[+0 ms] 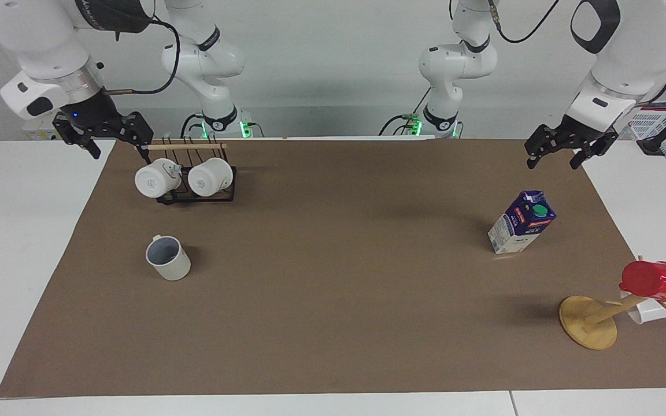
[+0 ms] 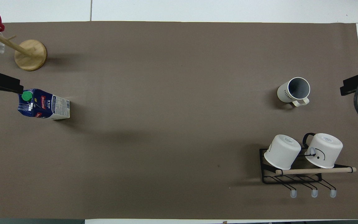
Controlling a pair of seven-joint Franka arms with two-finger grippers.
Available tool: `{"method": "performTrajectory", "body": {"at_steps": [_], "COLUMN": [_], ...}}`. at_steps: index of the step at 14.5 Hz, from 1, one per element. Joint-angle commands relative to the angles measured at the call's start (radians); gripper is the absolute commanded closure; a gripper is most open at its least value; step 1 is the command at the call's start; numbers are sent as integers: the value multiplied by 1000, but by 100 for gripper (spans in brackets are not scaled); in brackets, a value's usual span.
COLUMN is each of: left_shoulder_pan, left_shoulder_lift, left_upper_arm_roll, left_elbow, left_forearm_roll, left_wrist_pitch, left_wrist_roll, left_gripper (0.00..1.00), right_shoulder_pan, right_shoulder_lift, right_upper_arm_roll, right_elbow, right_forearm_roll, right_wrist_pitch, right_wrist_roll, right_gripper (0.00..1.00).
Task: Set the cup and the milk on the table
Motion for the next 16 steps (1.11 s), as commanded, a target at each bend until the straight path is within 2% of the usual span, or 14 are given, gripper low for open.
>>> {"method": "performTrajectory", "body": {"at_steps": [1, 9, 13, 16], "left_shoulder_pan": [1, 1, 1, 1], "left_shoulder_lift": [-23, -23, -23, -23], "left_upper_arm_roll": [-2, -2, -2, -2], "left_elbow": [-25, -25, -25, -25], "left_forearm_roll": [19, 19, 19, 19], "left_wrist_pitch": [3, 3, 3, 3], "left_wrist_roll": [-2, -2, -2, -2], "left_gripper": [0, 0, 0, 0], "right_shoulder_pan": [-8, -8, -19, -49], "right_shoulder_lift": [-15, -15, -58, -32], "right_upper_arm_roll": [6, 6, 6, 4], "right_elbow": [-24, -29, -151, -204], "right_forearm_roll": [-1, -1, 7, 19], "right_wrist_pitch": [20, 23, 177, 285], "right_wrist_roll": [-16, -18, -47, -125], "right_gripper": [0, 0, 0, 0]}}
